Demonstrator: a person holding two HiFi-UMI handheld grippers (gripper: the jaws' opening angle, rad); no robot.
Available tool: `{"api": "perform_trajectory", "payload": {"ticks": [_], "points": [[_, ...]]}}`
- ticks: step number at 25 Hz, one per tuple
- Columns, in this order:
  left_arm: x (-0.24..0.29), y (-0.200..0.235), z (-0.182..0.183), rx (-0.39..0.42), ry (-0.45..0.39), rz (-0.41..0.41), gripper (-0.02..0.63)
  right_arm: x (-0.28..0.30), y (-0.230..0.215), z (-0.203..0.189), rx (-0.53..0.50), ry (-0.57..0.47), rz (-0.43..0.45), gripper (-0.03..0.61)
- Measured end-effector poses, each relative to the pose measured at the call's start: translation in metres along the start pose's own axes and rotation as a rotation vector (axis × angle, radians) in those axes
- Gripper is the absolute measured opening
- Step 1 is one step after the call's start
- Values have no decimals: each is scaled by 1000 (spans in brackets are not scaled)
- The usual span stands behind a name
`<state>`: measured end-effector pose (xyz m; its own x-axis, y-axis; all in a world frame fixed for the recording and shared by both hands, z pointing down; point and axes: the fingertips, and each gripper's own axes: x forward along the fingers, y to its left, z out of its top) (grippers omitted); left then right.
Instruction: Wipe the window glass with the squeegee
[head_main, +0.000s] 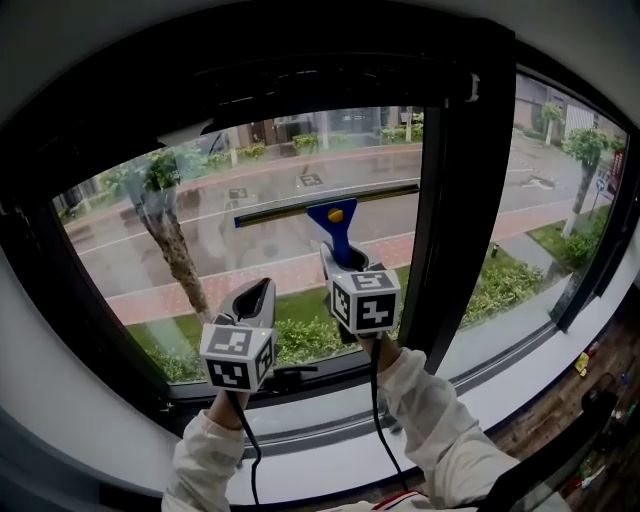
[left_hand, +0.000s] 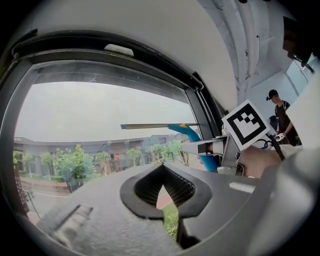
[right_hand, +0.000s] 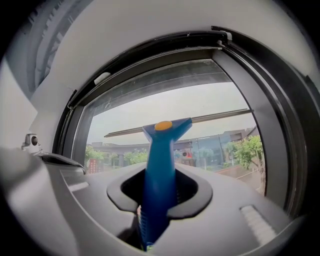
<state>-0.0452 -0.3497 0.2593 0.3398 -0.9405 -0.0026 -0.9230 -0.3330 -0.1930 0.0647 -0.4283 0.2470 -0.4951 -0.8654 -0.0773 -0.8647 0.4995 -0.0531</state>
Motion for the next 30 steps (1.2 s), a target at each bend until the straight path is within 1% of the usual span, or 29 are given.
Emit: {"api": "perform_trajectory", "payload": {"ticks": [7,14,22,30], "points": [[-1,-11,-58,-41,74,-10,2,-7,-6,-46,36,37,-14,106],[-7,-23,-99,-74,89,-23,2,-13,-10,-92,55,76,-21,106],[-13,-26,-132,-128,113,-8,2,-21,-11,-138,67,130,-20,106],[-18,-28,-164,-164,154,-9,3,-27,-12,-180,80,141,-26,106]]}}
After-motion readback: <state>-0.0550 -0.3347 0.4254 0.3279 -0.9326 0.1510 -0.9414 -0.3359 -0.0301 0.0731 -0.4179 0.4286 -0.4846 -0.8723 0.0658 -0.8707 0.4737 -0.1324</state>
